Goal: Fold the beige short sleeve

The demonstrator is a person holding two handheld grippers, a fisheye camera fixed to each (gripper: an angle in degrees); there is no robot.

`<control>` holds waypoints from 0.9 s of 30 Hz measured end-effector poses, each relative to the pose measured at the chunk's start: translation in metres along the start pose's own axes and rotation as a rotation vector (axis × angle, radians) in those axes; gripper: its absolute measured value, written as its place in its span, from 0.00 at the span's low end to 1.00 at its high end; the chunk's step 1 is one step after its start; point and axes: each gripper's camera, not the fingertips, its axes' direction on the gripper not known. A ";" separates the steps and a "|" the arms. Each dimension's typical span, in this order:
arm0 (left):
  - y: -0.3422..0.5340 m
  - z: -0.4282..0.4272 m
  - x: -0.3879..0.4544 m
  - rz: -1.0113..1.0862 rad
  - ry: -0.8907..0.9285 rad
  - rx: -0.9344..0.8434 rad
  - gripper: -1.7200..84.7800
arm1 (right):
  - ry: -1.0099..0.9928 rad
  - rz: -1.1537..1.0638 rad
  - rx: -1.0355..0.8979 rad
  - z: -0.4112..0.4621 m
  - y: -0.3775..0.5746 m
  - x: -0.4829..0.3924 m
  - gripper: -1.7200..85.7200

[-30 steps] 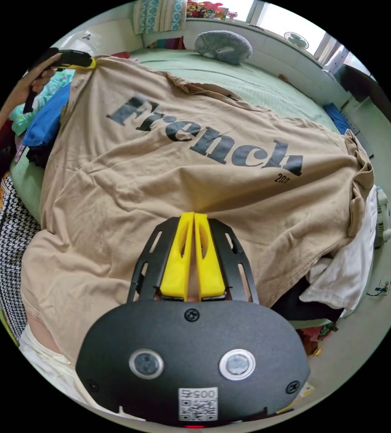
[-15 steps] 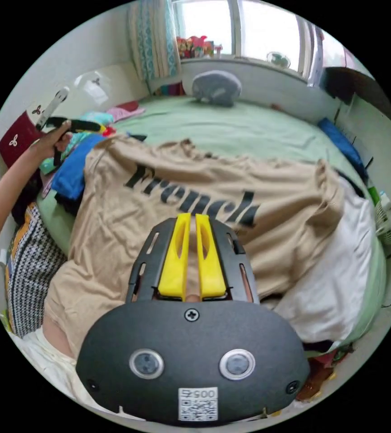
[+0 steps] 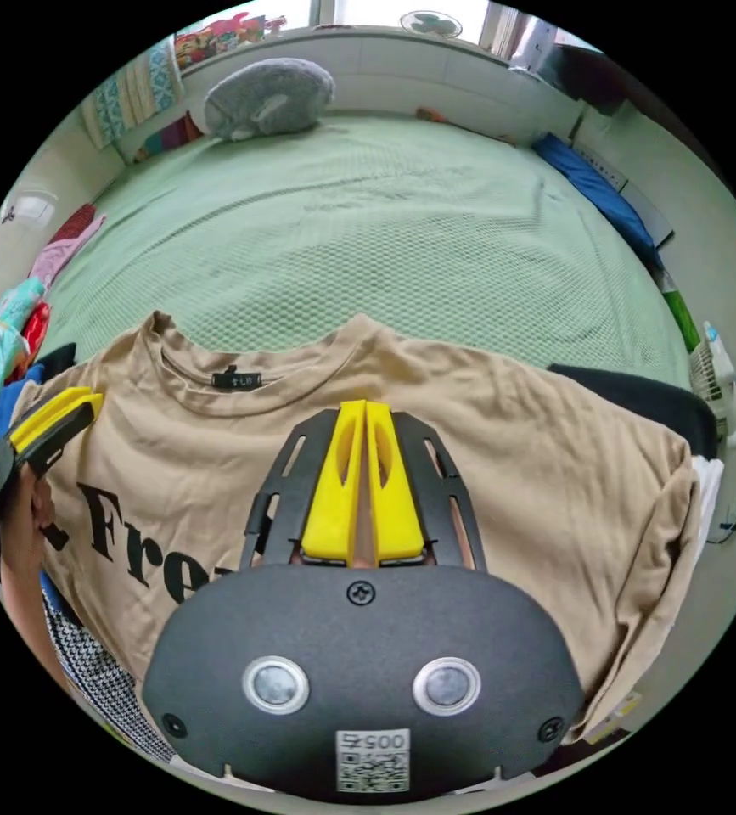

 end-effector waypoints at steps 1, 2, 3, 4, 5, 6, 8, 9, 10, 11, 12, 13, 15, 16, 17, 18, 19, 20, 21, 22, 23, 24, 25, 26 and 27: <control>-0.001 0.002 0.000 0.008 -0.020 -0.001 0.10 | -0.001 -0.003 -0.007 0.002 -0.004 0.001 0.01; -0.004 0.006 -0.002 0.017 -0.013 -0.022 0.10 | -0.002 -0.013 -0.011 0.005 -0.012 0.002 0.01; -0.007 0.009 -0.008 -0.019 0.029 -0.036 0.09 | -0.001 -0.018 -0.013 0.007 -0.019 0.004 0.01; -0.009 0.009 -0.011 -0.043 0.050 -0.040 0.09 | 0.000 -0.020 -0.013 0.008 -0.022 0.004 0.01; -0.011 0.010 -0.018 -0.078 0.079 -0.047 0.08 | 0.000 -0.016 -0.013 0.010 -0.026 0.006 0.01; -0.012 0.011 -0.022 -0.099 0.092 -0.055 0.08 | -0.006 0.000 -0.005 0.010 -0.029 0.008 0.01; -0.010 0.009 -0.027 -0.122 0.114 -0.073 0.08 | -0.015 0.025 -0.005 0.009 -0.031 0.011 0.01; -0.006 0.005 -0.029 -0.134 0.122 -0.079 0.08 | -0.015 0.027 -0.010 0.006 -0.029 0.012 0.01; -0.003 0.002 -0.031 -0.142 0.126 -0.077 0.08 | -0.013 0.021 -0.010 0.003 -0.027 0.013 0.01; 0.005 -0.007 -0.034 -0.145 0.149 -0.063 0.07 | -0.011 -0.005 -0.010 -0.005 -0.024 0.012 0.01; 0.014 -0.018 -0.036 -0.134 0.175 -0.039 0.07 | -0.026 -0.038 0.016 -0.018 -0.017 0.012 0.01; 0.019 -0.026 -0.038 -0.123 0.182 -0.025 0.07 | -0.035 -0.052 0.038 -0.027 -0.012 0.012 0.01; 0.044 -0.060 -0.044 -0.069 0.193 0.035 0.07 | -0.075 -0.114 0.103 -0.064 0.015 0.013 0.01; 0.051 -0.069 -0.046 -0.057 0.197 0.048 0.07 | -0.077 -0.135 0.114 -0.073 0.024 0.012 0.01; 0.068 -0.086 -0.050 -0.032 0.209 0.062 0.07 | -0.078 -0.182 0.134 -0.092 0.044 0.012 0.01; 0.087 -0.103 -0.055 -0.010 0.229 0.069 0.07 | -0.064 -0.227 0.144 -0.109 0.066 0.012 0.01; 0.098 -0.111 -0.058 0.000 0.244 0.076 0.07 | -0.053 -0.243 0.152 -0.118 0.078 0.013 0.01; 0.120 -0.125 -0.063 0.010 0.266 0.086 0.06 | -0.043 -0.267 0.173 -0.133 0.102 0.016 0.01; 0.144 -0.137 -0.069 0.009 0.287 0.090 0.06 | -0.051 -0.284 0.186 -0.145 0.125 0.021 0.02; 0.156 -0.143 -0.072 0.009 0.296 0.095 0.06 | -0.052 -0.292 0.186 -0.149 0.137 0.023 0.02; 0.182 -0.154 -0.076 0.009 0.300 0.108 0.05 | -0.039 -0.307 0.175 -0.154 0.158 0.026 0.04; 0.209 -0.162 -0.079 0.015 0.294 0.104 0.04 | -0.021 -0.316 0.163 -0.156 0.177 0.028 0.06; 0.223 -0.165 -0.080 0.015 0.291 0.098 0.04 | -0.012 -0.319 0.160 -0.157 0.186 0.028 0.06; 0.250 -0.171 -0.082 0.003 0.289 0.095 0.04 | -0.002 -0.327 0.153 -0.158 0.203 0.027 0.07; 0.278 -0.175 -0.082 0.005 0.303 0.097 0.03 | -0.015 -0.313 0.158 -0.159 0.219 0.026 0.07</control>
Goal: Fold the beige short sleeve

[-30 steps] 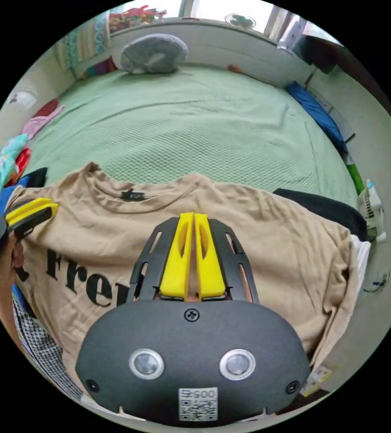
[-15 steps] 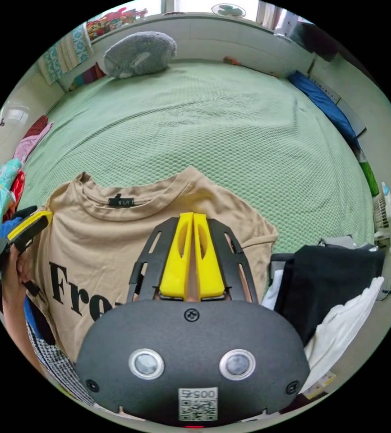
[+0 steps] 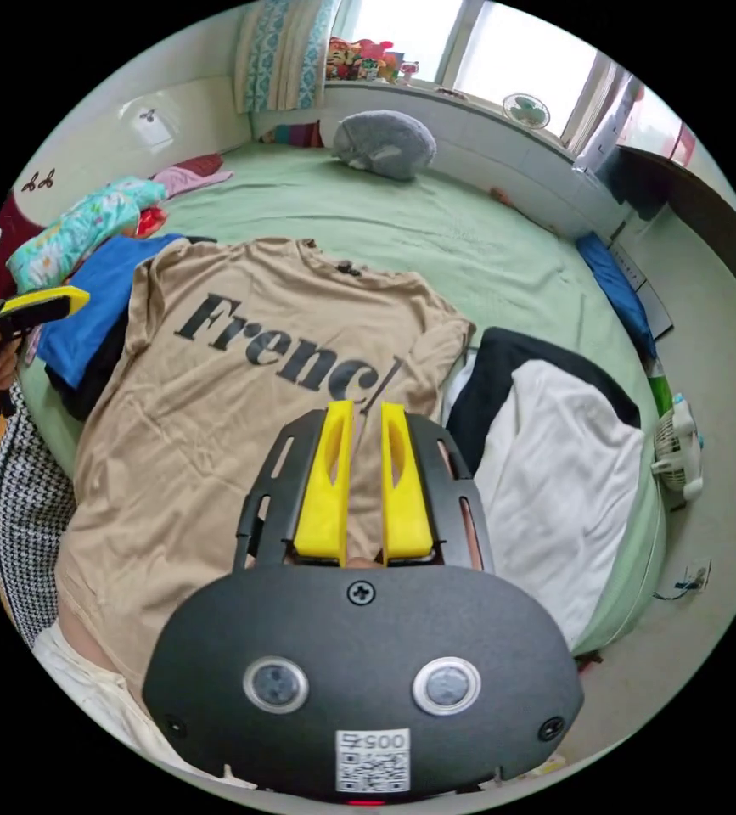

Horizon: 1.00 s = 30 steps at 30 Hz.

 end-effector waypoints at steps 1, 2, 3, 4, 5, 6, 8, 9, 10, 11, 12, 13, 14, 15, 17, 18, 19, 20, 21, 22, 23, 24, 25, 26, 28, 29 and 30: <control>0.013 -0.003 0.001 0.002 0.006 -0.004 0.03 | -0.017 0.011 0.010 -0.002 0.006 -0.003 0.07; 0.040 -0.008 0.000 -0.022 0.000 -0.010 0.03 | -0.051 0.022 0.033 -0.005 0.017 -0.009 0.07; 0.065 -0.011 -0.002 -0.064 0.003 -0.010 0.03 | -0.065 0.056 0.047 -0.004 0.025 -0.014 0.06; 0.078 -0.012 -0.003 -0.074 0.014 -0.013 0.02 | -0.075 0.084 0.045 -0.002 0.027 -0.015 0.06; 0.100 -0.012 -0.004 -0.084 0.035 -0.039 0.02 | -0.107 0.144 0.030 0.005 0.029 -0.015 0.04; 0.120 -0.013 -0.008 -0.120 0.032 -0.074 0.02 | -0.113 0.214 0.026 0.013 0.030 -0.011 0.03; 0.147 -0.015 -0.013 -0.163 0.032 -0.099 0.02 | -0.074 0.333 0.020 0.024 0.029 0.003 0.01; 0.163 -0.018 -0.017 -0.177 0.043 -0.107 0.02 | -0.024 0.388 -0.002 0.032 0.028 0.015 0.01; 0.170 -0.020 -0.019 -0.186 0.044 -0.113 0.02 | 0.005 0.404 -0.020 0.036 0.028 0.020 0.01; 0.182 -0.023 -0.024 -0.200 0.042 -0.124 0.02 | 0.051 0.418 -0.069 0.042 0.027 0.031 0.01; 0.192 -0.026 -0.027 -0.201 0.035 -0.132 0.01 | 0.055 0.405 -0.088 0.042 0.027 0.039 0.01; 0.196 -0.028 -0.029 -0.200 0.027 -0.137 0.01 | 0.063 0.405 -0.087 0.039 0.027 0.043 0.01; 0.203 -0.031 -0.034 -0.204 0.006 -0.143 0.01 | 0.134 0.421 -0.076 0.028 0.027 0.051 0.01; 0.209 -0.034 -0.037 -0.205 -0.011 -0.140 0.01 | 0.215 0.409 -0.034 0.010 0.028 0.055 0.01; 0.215 -0.039 -0.042 -0.200 -0.017 -0.127 0.01 | 0.338 0.400 0.048 -0.022 0.032 0.061 0.01; 0.217 -0.040 -0.044 -0.197 -0.006 -0.119 0.01 | 0.416 0.399 0.070 -0.040 0.035 0.067 0.01; 0.218 -0.040 -0.044 -0.194 -0.001 -0.115 0.01 | 0.434 0.397 0.081 -0.048 0.038 0.070 0.01; 0.219 -0.039 -0.044 -0.184 0.008 -0.108 0.01 | 0.451 0.419 0.095 -0.064 0.045 0.077 0.01; 0.220 -0.038 -0.042 -0.173 0.018 -0.105 0.01 | 0.438 0.441 0.101 -0.077 0.052 0.085 0.01; 0.220 -0.038 -0.041 -0.167 0.024 -0.102 0.01 | 0.420 0.449 0.101 -0.082 0.057 0.088 0.01; 0.222 -0.037 -0.038 -0.160 0.035 -0.093 0.01 | 0.378 0.470 0.107 -0.092 0.066 0.094 0.01; 0.224 -0.037 -0.036 -0.153 0.047 -0.088 0.01 | 0.328 0.469 0.121 -0.099 0.075 0.096 0.01; 0.226 -0.037 -0.034 -0.150 0.052 -0.089 0.01 | 0.300 0.452 0.133 -0.102 0.079 0.095 0.01; 0.230 -0.036 -0.031 -0.148 0.060 -0.090 0.01 | 0.260 0.400 0.163 -0.107 0.087 0.089 0.01; 0.237 -0.037 -0.027 -0.136 0.073 -0.089 0.02 | 0.238 0.313 0.173 -0.109 0.096 0.075 0.01; 0.244 -0.037 -0.025 -0.129 0.075 -0.097 0.02 | 0.225 0.271 0.145 -0.106 0.102 0.065 0.01; 0.251 -0.038 -0.025 -0.127 0.070 -0.102 0.02 | 0.207 0.248 0.124 -0.104 0.110 0.055 0.01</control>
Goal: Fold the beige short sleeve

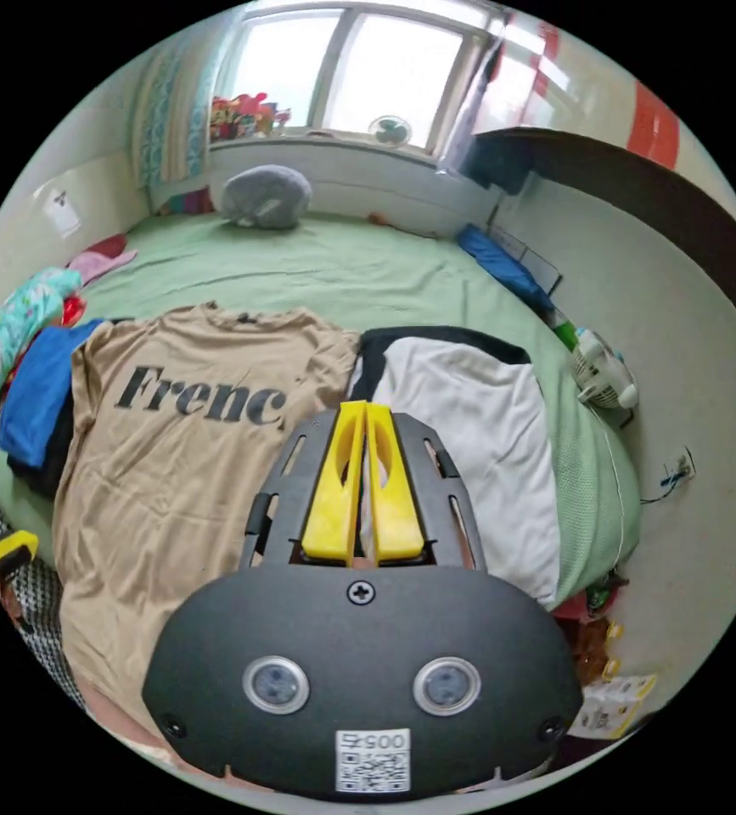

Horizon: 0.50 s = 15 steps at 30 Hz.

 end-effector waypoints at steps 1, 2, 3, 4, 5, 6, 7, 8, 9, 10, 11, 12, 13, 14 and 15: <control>0.004 0.000 -0.001 -0.001 -0.003 -0.001 0.02 | -0.016 -0.012 -0.005 -0.001 0.006 -0.004 0.01; 0.012 -0.001 -0.004 -0.004 -0.009 -0.002 0.03 | -0.059 -0.024 -0.008 -0.005 0.021 -0.009 0.01; 0.021 -0.002 -0.008 -0.009 -0.011 -0.004 0.04 | -0.115 -0.029 -0.015 -0.009 0.037 -0.012 0.01; 0.025 -0.003 -0.011 -0.013 -0.010 -0.006 0.04 | -0.144 -0.028 -0.020 -0.011 0.045 -0.012 0.01; 0.034 -0.003 -0.018 -0.015 -0.007 -0.012 0.06 | -0.200 -0.025 -0.034 -0.016 0.064 -0.011 0.02; 0.043 -0.004 -0.025 -0.019 -0.007 -0.014 0.08 | -0.247 -0.029 -0.049 -0.021 0.083 -0.008 0.03; 0.048 -0.005 -0.028 -0.021 -0.010 -0.014 0.09 | -0.258 -0.034 -0.057 -0.023 0.094 -0.007 0.03; 0.057 -0.006 -0.035 -0.018 -0.028 -0.012 0.11 | -0.257 -0.030 -0.073 -0.026 0.116 -0.003 0.05; 0.066 -0.006 -0.040 -0.014 -0.062 -0.015 0.12 | -0.248 -0.013 -0.081 -0.029 0.139 0.003 0.05; 0.071 -0.006 -0.043 -0.016 -0.082 -0.016 0.12 | -0.245 0.000 -0.086 -0.029 0.151 0.006 0.06; 0.079 -0.006 -0.049 -0.024 -0.111 -0.017 0.12 | -0.246 0.023 -0.104 -0.029 0.172 0.011 0.06; 0.086 -0.005 -0.054 -0.029 -0.119 -0.015 0.13 | -0.227 0.041 -0.129 -0.028 0.192 0.016 0.07; 0.089 -0.004 -0.057 -0.035 -0.118 -0.016 0.13 | -0.215 0.046 -0.141 -0.027 0.202 0.018 0.08; 0.094 0.000 -0.064 -0.053 -0.108 -0.024 0.14 | -0.197 0.063 -0.164 -0.024 0.219 0.022 0.08; 0.099 0.005 -0.070 -0.078 -0.084 -0.036 0.14 | -0.205 0.092 -0.185 -0.021 0.233 0.027 0.09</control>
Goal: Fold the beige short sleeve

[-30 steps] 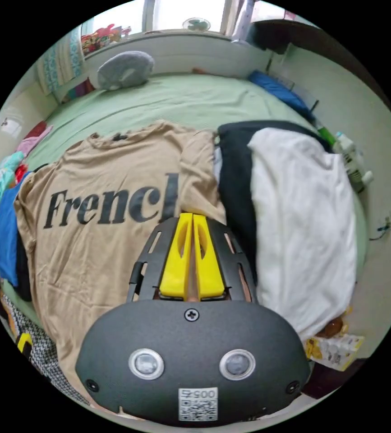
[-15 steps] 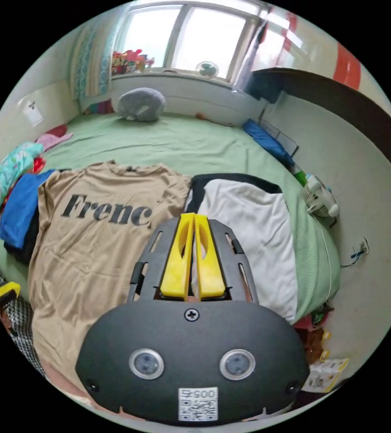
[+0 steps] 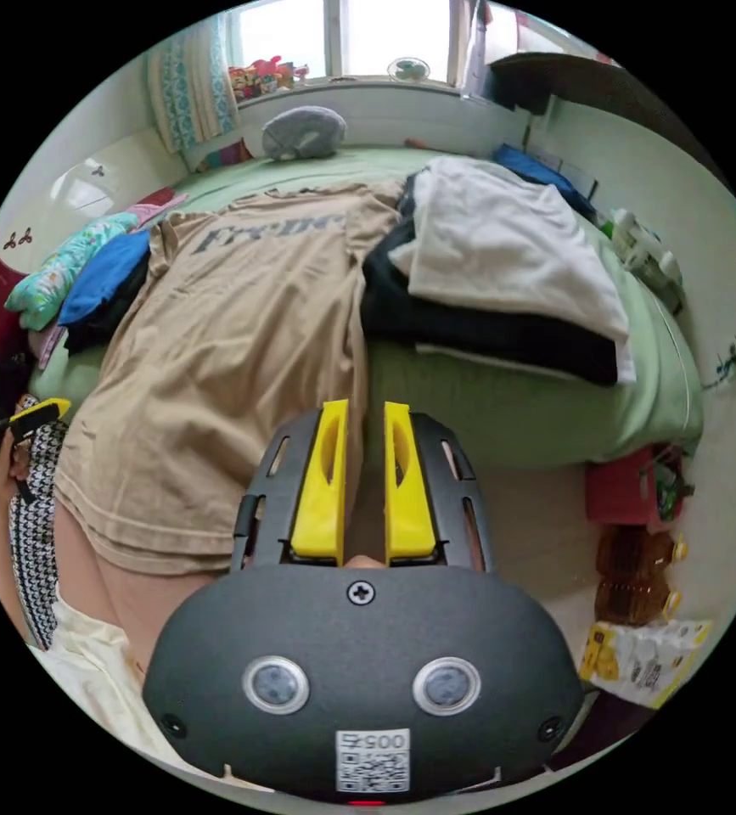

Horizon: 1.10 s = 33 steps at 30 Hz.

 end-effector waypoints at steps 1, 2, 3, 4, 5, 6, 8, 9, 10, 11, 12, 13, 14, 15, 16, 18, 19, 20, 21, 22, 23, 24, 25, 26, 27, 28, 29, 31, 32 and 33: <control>0.002 0.003 -0.003 -0.010 0.018 -0.003 0.14 | -0.015 0.012 -0.008 0.002 0.005 0.003 0.09; 0.004 0.009 -0.007 -0.031 0.061 -0.007 0.14 | -0.043 0.032 -0.022 0.006 0.013 0.009 0.09; 0.006 0.014 -0.010 -0.043 0.093 -0.013 0.15 | -0.062 0.051 -0.032 0.010 0.017 0.014 0.09; 0.006 0.017 -0.010 -0.044 0.105 -0.017 0.15 | -0.072 0.059 -0.038 0.012 0.018 0.016 0.10; 0.006 0.021 -0.009 -0.045 0.121 -0.023 0.15 | -0.092 0.072 -0.047 0.015 0.018 0.019 0.10; 0.005 0.023 -0.006 -0.031 0.133 -0.018 0.16 | -0.112 0.070 -0.050 0.017 0.016 0.021 0.10; 0.002 0.024 0.002 -0.004 0.149 0.001 0.17 | -0.136 0.048 -0.054 0.020 0.011 0.020 0.10; -0.001 0.027 0.006 0.007 0.150 -0.004 0.17 | -0.131 0.034 -0.061 0.023 0.008 0.018 0.10; -0.003 0.029 0.008 0.010 0.149 -0.013 0.17 | -0.123 0.023 -0.066 0.024 0.006 0.017 0.10; -0.006 0.036 0.011 0.012 0.140 -0.031 0.17 | -0.099 0.002 -0.080 0.029 0.004 0.013 0.09; -0.009 0.043 0.012 0.009 0.126 -0.054 0.17 | -0.080 -0.013 -0.097 0.033 0.003 0.010 0.09; -0.011 0.048 0.013 0.007 0.120 -0.069 0.17 | -0.072 -0.018 -0.105 0.036 0.002 0.009 0.08; -0.013 0.056 0.014 0.000 0.112 -0.096 0.16 | -0.054 -0.019 -0.116 0.040 0.003 0.006 0.07; -0.015 0.060 0.014 -0.010 0.103 -0.098 0.15 | -0.033 -0.014 -0.119 0.042 0.004 0.005 0.06; -0.016 0.062 0.015 -0.014 0.095 -0.102 0.15 | -0.027 -0.005 -0.116 0.042 0.004 0.004 0.06; -0.019 0.064 0.017 -0.022 0.078 -0.120 0.12 | -0.052 0.020 -0.112 0.040 0.006 0.005 0.04; -0.020 0.064 0.018 -0.018 0.076 -0.122 0.11 | -0.060 0.025 -0.109 0.039 0.007 0.005 0.03; -0.021 0.064 0.021 -0.004 0.088 -0.123 0.08 | -0.064 0.026 -0.105 0.037 0.007 0.004 0.02; -0.021 0.064 0.023 -0.001 0.105 -0.126 0.07 | -0.065 0.014 -0.103 0.034 0.008 0.003 0.01; -0.022 0.064 0.025 0.003 0.105 -0.131 0.06 | -0.063 0.010 -0.101 0.032 0.008 0.002 0.01; -0.023 0.064 0.028 0.011 0.092 -0.136 0.06 | -0.062 0.006 -0.093 0.026 0.007 0.002 0.01; -0.024 0.061 0.030 0.016 0.085 -0.129 0.05 | -0.061 -0.004 -0.087 0.020 0.007 0.001 0.01; -0.025 0.059 0.031 0.018 0.086 -0.123 0.05 | -0.056 -0.006 -0.084 0.017 0.007 0.001 0.00; -0.026 0.055 0.033 0.025 0.096 -0.114 0.05 | -0.040 -0.008 -0.074 0.009 0.006 0.002 0.00; -0.027 0.050 0.035 0.033 0.106 -0.110 0.04 | -0.029 -0.013 -0.062 0.001 0.006 0.002 0.00; -0.028 0.047 0.036 0.036 0.109 -0.106 0.04 | -0.024 -0.015 -0.056 -0.004 0.005 0.003 0.00; -0.029 0.041 0.037 0.041 0.109 -0.094 0.04 | -0.008 -0.014 -0.044 -0.012 0.004 0.005 0.00; -0.031 0.032 0.038 0.051 0.105 -0.079 0.04 | 0.004 -0.005 -0.027 -0.025 0.002 0.010 0.00; -0.032 0.025 0.039 0.052 0.105 -0.070 0.04 | -0.001 0.006 -0.013 -0.035 0.001 0.014 0.00; -0.034 0.018 0.039 0.054 0.113 -0.056 0.04 | -0.002 0.018 0.002 -0.044 0.000 0.018 0.00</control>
